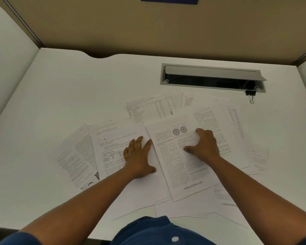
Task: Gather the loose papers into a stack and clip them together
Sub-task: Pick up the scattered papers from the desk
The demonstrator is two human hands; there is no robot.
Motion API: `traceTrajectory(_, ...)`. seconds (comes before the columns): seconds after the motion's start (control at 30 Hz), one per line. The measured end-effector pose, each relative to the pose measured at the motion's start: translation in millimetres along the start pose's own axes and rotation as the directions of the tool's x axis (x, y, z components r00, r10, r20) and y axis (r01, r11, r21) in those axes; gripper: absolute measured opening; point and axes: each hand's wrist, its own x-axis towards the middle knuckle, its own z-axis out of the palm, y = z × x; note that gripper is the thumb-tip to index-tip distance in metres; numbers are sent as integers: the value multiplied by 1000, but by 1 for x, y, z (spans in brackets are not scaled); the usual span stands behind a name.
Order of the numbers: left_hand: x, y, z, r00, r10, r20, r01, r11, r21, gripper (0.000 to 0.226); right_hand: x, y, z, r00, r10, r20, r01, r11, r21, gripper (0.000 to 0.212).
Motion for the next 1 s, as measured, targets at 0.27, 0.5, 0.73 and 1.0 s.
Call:
traceTrajectory(0.27,-2,34,-1,993,-101,-57,13,589,-808,29,-4,-3,2,1000,-26,15,27,999,-45,100)
traceTrajectory(0.5,-6,46,-4,984,-159,-81,11,503,-864,9,-3,-3,-6,994,30,-105,-31,1000,-3,100)
traceTrajectory(0.73,-9,19,-20,994,-80,-69,-29,422,-906,18,6,-1,-18,990,144,3,-139,949,284,94)
traceTrajectory(1.0,-10,8,-25,959,-268,-96,13,379,-925,11,3,-10,-29,976,62,209,-165,838,521,10)
